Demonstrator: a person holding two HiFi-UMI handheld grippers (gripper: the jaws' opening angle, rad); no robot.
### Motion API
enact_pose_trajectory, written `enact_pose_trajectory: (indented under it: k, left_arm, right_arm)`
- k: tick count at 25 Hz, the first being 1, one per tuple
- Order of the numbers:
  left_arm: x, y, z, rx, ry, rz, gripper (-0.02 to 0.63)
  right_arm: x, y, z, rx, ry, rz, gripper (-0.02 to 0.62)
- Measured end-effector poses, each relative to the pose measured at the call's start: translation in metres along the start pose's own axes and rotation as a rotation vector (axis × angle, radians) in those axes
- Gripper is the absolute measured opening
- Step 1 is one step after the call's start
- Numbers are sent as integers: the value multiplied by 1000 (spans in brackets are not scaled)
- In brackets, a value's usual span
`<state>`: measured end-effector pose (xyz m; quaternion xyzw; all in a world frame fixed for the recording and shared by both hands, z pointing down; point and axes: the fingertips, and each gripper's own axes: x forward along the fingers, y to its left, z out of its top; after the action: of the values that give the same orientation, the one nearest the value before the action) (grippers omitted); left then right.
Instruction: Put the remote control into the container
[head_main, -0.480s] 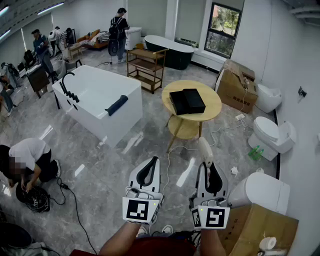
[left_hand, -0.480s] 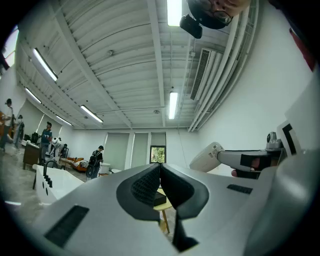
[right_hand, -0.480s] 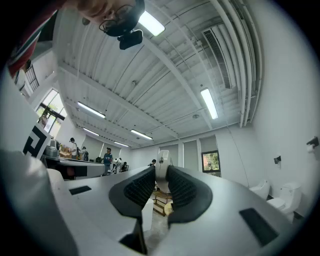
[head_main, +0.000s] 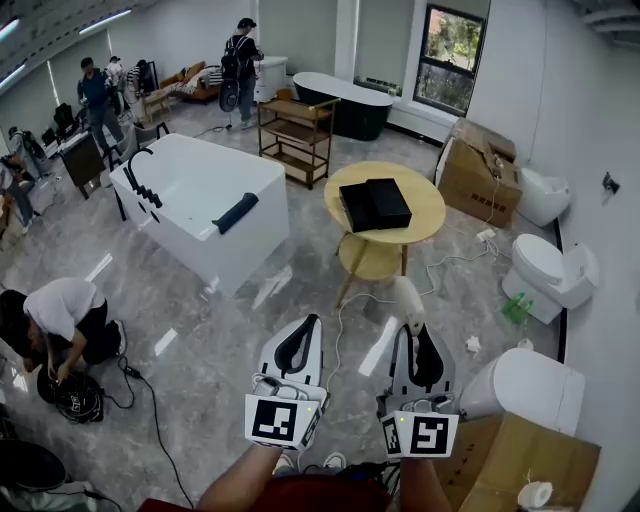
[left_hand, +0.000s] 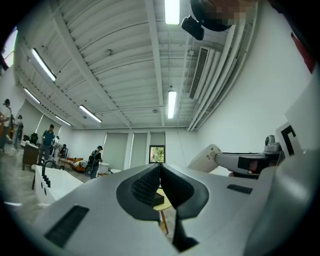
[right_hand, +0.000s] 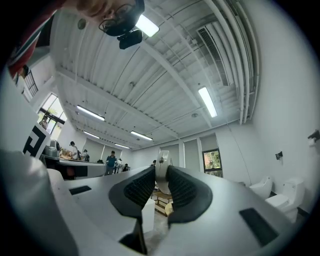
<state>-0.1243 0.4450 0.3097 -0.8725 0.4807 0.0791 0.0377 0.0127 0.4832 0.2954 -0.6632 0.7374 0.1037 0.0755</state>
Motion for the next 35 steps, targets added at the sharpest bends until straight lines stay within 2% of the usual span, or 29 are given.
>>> enact_pose_trajectory:
  k: [9,12,19,27,35]
  left_arm:
    - [17,-30,-20,18,19,47,15]
    - [26,-33,-15,-4,-15,72,15]
    - [48,-36,-37,7,31,60,15]
    - [86,-7,-54,-19,35,28,15]
    - [127,58,-49,-30,20,14,15]
  right_arm:
    - [2,-39,-19,38,3,41,97]
    - [7,-47,-22,48,7,50,97]
    - [23,-61,-38,47,21,58,97]
    - [62,-56,-60,22,48,41,97]
    - [132,-29,-69,0,63,28,97]
